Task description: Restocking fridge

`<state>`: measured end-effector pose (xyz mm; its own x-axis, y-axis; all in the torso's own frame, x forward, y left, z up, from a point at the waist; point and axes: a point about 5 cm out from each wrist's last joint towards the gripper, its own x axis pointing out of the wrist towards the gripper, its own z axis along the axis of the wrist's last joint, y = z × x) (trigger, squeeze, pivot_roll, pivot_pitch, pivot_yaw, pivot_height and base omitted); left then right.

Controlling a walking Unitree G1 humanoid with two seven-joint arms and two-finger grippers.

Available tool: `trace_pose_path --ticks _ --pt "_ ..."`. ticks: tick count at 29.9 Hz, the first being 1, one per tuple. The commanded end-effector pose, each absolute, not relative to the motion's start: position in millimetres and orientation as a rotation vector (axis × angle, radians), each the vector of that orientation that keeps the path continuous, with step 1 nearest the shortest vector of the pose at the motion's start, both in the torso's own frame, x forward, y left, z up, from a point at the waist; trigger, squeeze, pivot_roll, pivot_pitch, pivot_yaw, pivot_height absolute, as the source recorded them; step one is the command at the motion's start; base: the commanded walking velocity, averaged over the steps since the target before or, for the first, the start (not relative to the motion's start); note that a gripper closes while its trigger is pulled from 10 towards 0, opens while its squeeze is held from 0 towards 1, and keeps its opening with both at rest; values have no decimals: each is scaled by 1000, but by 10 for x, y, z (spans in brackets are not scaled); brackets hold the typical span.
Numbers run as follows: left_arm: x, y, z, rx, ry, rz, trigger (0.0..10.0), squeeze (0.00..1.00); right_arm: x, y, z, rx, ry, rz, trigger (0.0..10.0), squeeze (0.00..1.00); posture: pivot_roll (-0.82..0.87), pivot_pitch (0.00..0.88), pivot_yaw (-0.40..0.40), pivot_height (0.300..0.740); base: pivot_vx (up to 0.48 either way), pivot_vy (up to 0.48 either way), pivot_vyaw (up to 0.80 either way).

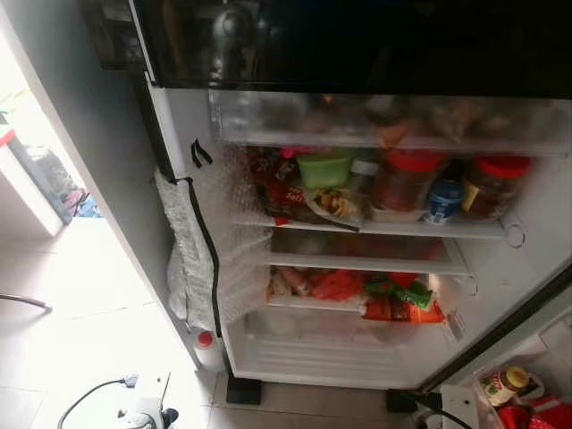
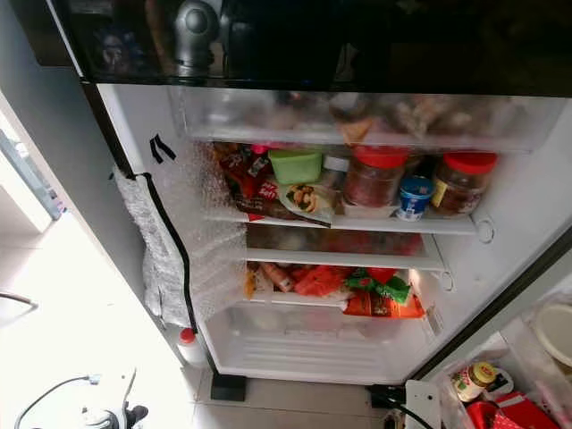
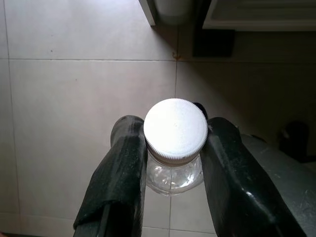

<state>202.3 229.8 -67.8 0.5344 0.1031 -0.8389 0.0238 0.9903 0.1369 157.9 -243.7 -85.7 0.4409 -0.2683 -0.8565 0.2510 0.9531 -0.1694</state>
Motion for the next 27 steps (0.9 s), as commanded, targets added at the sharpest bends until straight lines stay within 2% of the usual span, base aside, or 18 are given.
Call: trace_pose_path --ticks 1,11,27 --pt "2032 2312 -669 140 997 48 10000 0 1568 -2425 -864 2 1063 -326 10000 0 9 0 -31 740 0 0 0" --pt "2038 2311 -666 159 996 34 10000 0 1566 -2421 -866 10 1064 -308 10000 0 7 0 -31 740 0 0 0" --pt "2036 2311 -667 162 998 33 10000 0 1577 -2413 -864 6 1065 -298 10000 0 7 0 -31 740 0 -289 0"
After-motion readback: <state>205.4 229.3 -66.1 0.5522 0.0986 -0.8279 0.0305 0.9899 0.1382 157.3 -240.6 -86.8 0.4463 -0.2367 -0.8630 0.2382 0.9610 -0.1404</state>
